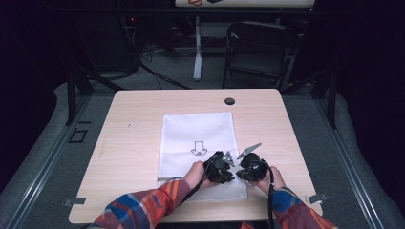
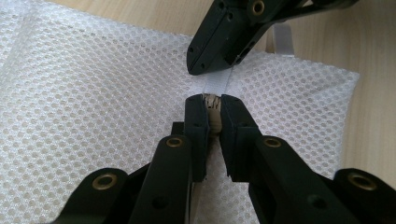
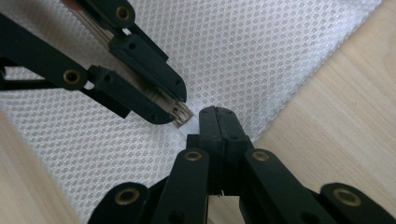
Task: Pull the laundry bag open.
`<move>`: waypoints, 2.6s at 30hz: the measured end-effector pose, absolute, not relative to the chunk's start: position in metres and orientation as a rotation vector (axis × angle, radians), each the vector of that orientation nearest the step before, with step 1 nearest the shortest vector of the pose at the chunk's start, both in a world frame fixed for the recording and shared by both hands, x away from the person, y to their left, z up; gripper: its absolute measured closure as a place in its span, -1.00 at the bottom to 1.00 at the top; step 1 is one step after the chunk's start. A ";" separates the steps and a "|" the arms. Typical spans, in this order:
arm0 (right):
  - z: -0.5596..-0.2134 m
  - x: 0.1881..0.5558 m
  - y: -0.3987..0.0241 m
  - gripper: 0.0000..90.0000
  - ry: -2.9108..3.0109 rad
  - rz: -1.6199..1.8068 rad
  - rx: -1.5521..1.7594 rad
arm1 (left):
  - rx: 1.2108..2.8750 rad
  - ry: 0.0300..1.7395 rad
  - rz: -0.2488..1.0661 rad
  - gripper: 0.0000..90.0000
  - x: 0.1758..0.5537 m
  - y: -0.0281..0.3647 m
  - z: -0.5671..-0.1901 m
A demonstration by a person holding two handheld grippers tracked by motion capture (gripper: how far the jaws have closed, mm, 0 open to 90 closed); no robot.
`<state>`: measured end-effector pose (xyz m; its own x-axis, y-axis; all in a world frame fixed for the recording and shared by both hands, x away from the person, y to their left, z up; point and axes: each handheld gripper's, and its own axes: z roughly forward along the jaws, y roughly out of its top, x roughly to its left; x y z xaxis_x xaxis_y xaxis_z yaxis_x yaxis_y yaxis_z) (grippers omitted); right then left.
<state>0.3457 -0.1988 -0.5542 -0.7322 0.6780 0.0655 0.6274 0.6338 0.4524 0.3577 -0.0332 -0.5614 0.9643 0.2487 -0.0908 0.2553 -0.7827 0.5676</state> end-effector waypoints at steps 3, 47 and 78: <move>-0.555 0.345 -0.197 1.00 2.722 0.691 1.074 | 2.500 0.352 -0.022 0.82 0.358 -0.032 -0.560; -0.552 0.341 -0.183 1.00 2.797 0.701 1.025 | 2.504 0.356 -0.073 0.79 0.358 -0.013 -0.563; -0.559 0.340 -0.185 1.00 2.789 0.750 1.000 | 2.512 0.354 -0.007 0.81 0.350 -0.012 -0.561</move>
<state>0.3404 -0.1847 -0.5589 -0.7826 0.6170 0.0827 0.5752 0.6659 0.4750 0.3501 -0.0122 -0.5606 0.9645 0.2502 -0.0841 0.2532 -0.7870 0.5626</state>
